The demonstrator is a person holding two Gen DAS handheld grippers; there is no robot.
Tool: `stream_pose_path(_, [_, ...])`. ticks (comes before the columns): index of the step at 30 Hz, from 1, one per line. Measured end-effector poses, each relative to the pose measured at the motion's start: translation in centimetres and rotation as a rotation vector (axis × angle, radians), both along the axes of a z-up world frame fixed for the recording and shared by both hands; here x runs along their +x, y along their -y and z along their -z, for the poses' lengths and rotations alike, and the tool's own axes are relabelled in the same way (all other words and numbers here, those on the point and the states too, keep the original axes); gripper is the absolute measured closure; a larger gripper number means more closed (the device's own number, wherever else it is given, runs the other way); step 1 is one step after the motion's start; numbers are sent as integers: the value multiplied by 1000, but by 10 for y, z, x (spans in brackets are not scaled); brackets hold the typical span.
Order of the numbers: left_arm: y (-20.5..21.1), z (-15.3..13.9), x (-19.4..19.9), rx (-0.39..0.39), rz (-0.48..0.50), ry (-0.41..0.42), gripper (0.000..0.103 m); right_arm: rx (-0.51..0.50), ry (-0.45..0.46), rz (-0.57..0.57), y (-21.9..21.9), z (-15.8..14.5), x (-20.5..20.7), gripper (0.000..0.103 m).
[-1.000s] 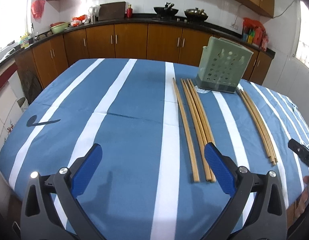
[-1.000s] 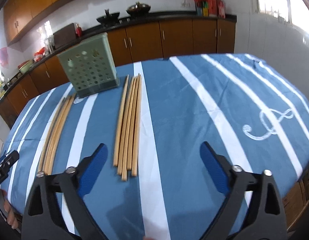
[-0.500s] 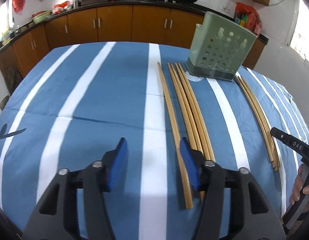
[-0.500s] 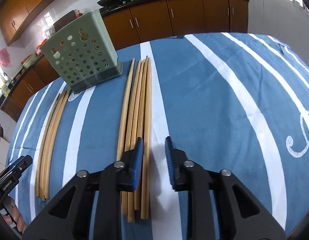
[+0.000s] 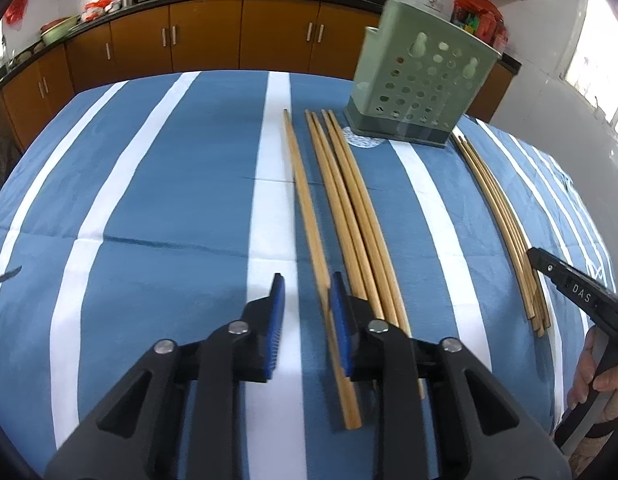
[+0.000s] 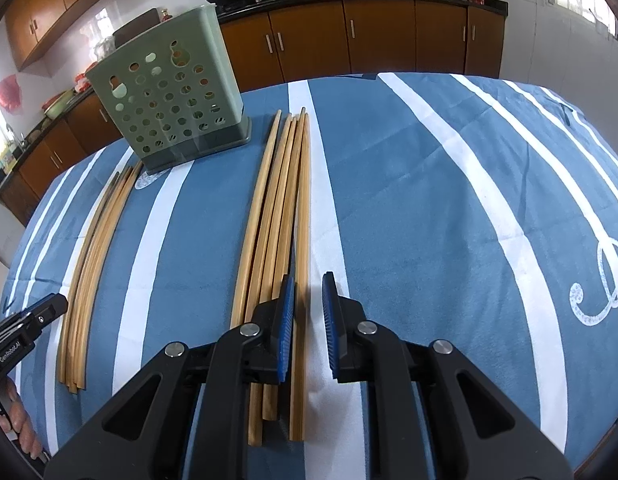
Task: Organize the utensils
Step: 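Lower the right tool and close on a wooden chopstick while the left tool grasps another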
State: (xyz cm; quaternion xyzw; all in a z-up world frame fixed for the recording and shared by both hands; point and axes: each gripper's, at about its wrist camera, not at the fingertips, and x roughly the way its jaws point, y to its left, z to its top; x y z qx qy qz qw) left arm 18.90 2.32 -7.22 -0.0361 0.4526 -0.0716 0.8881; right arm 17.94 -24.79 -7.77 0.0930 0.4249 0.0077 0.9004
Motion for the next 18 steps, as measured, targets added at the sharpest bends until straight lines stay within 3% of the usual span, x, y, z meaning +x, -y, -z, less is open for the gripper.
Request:
stream_pose_path(3, [10, 3, 0, 46, 18, 0, 91, -10, 6, -3, -1, 1, 0, 88])
stream_pose_path(5, [12, 4, 3, 82, 17, 6, 94, -33, 7, -1, -1, 1, 0, 94])
stream_pose_path(18, [-38, 5, 65, 106, -87, 24, 95, -50, 28, 54, 33, 1, 42, 95])
